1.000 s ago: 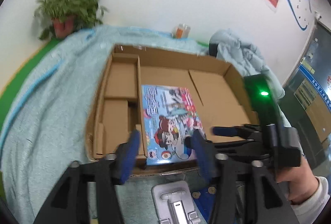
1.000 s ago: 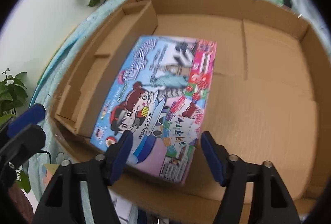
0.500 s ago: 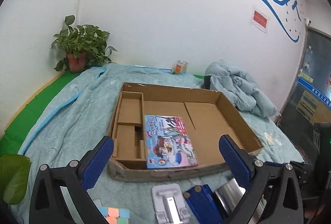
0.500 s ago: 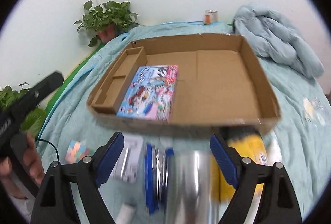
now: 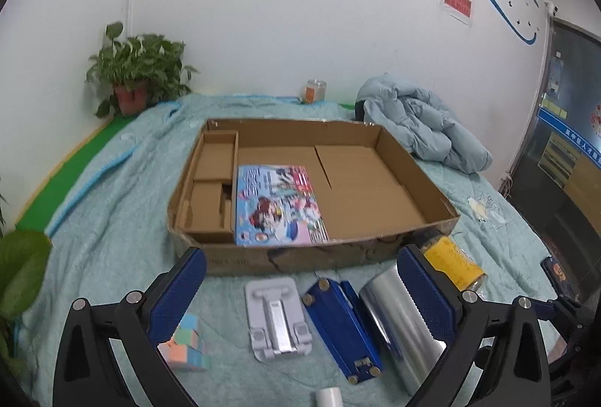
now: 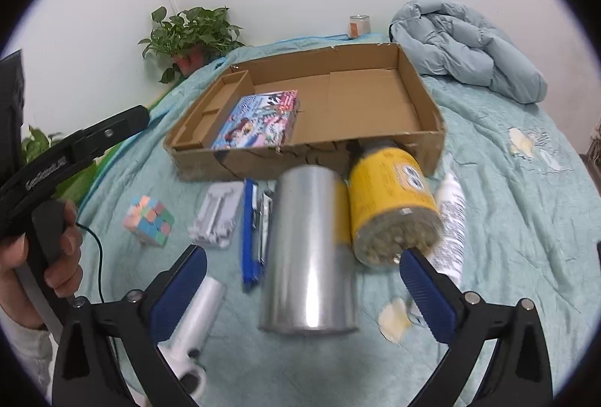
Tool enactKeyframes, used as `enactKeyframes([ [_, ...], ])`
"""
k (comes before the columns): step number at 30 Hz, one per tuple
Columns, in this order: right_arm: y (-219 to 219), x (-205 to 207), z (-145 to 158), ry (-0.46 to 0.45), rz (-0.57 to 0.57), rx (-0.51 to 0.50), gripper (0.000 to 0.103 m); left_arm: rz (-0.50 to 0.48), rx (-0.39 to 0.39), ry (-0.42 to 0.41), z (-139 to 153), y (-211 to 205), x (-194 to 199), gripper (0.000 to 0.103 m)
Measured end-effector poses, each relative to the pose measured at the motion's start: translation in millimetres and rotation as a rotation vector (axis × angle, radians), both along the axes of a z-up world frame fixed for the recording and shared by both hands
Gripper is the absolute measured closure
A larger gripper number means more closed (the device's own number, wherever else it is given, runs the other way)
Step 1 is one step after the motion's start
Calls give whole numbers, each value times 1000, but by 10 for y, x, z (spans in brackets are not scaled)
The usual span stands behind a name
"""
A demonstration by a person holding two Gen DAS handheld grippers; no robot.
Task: Organize rigid objects
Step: 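Withdraw both tools and move them toward the silver cylinder can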
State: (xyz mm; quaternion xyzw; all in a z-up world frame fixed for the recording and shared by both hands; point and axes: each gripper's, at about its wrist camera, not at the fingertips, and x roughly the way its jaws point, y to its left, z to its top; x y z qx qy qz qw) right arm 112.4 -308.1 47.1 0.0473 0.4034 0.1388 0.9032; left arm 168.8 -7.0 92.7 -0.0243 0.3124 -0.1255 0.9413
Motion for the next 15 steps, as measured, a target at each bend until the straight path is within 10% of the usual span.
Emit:
enactKeyframes([
  [1, -3, -37, -11, -4, -3, -2, 1, -1, -14, 15, -51, -6, -12, 9],
  [2, -16, -60, -27, -8, -7, 1, 1, -12, -24, 25, -101, -17, -27, 36],
  [3, -28, -71, -39, -12, -9, 4, 2, -28, -21, 42, -148, -25, -18, 85],
  [4, -41, -88, -49, -20, -10, 6, 11, -56, 16, 76, -213, -91, -2, 103],
  [6, -42, -100, -69, -34, -8, -18, 38, -68, 65, 82, -308, -170, -23, 101],
  [8, -31, -85, -110, -32, 10, -34, 40, -73, 49, 77, -364, -203, -51, 87],
  [10, -13, -88, -123, -49, 49, -18, 24, -58, 28, 104, -416, -186, -12, 14],
  [11, 5, -98, -127, -60, 56, -25, 13, -36, 0, 107, -423, -140, 14, 3],
  [15, 67, -110, -155, -104, 63, -90, 0, -6, -85, 174, -547, -71, 173, 1],
])
